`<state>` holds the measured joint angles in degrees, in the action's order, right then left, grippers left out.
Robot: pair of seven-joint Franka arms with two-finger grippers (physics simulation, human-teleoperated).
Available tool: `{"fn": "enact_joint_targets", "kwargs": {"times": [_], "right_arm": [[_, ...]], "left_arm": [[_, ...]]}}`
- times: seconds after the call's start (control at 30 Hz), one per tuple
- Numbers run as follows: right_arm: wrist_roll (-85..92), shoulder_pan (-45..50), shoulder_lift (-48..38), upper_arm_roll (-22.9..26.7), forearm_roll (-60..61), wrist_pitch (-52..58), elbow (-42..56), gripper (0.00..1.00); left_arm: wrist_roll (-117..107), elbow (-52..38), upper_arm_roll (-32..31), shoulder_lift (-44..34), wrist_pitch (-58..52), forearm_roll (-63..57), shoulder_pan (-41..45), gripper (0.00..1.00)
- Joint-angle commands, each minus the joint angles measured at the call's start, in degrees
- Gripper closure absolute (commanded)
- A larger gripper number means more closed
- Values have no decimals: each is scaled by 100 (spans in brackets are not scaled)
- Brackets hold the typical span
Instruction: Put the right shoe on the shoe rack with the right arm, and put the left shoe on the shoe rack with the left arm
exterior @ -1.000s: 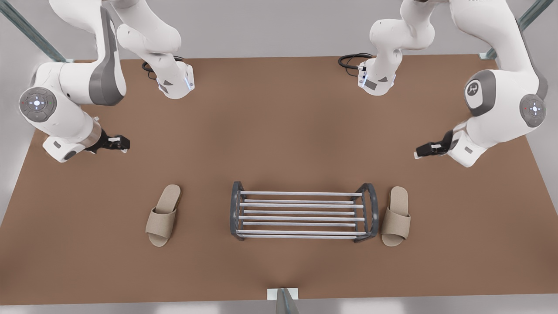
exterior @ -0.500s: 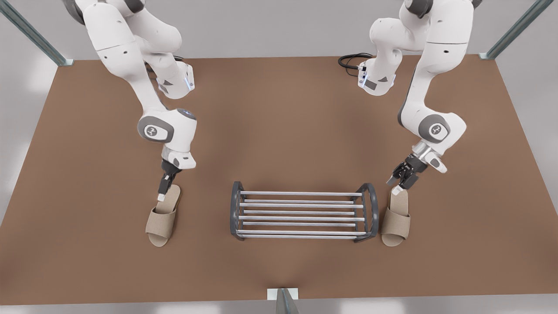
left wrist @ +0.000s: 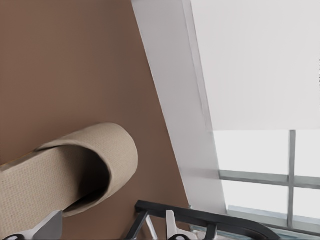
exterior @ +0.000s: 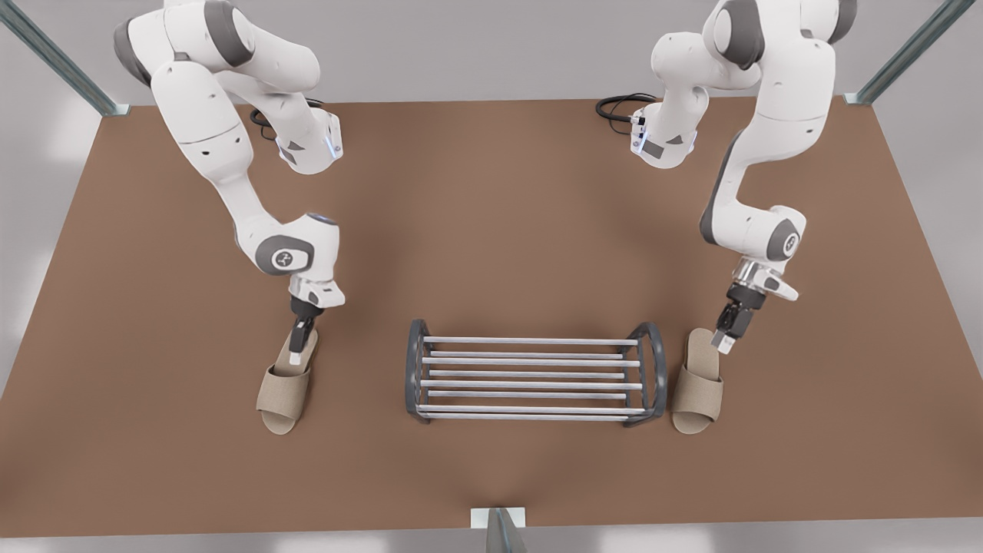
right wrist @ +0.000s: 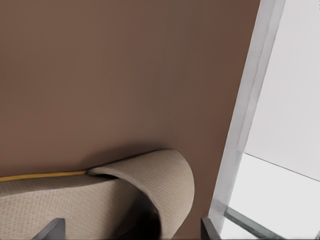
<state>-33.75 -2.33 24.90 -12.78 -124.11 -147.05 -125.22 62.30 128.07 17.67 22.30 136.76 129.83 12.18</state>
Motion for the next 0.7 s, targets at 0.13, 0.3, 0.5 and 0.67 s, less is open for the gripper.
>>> {"fn": "enact_joint_targets", "kwargs": {"times": [0.13,0.3,0.5,0.67], "right_arm": [[-1758,-49,137,65,-271,45,129,0],[-1793,4,243,241,-790,291,296,0],[-2101,13,559,408,-1273,291,569,0],[-2110,39,682,426,-1335,308,727,0]], "left_arm": [[2928,-379,0,494,-343,244,-5,0],[2893,-713,-62,802,-352,393,4,0],[2718,-1029,-176,1022,-343,508,21,0],[2718,-1302,-193,1285,-352,552,21,0]]}}
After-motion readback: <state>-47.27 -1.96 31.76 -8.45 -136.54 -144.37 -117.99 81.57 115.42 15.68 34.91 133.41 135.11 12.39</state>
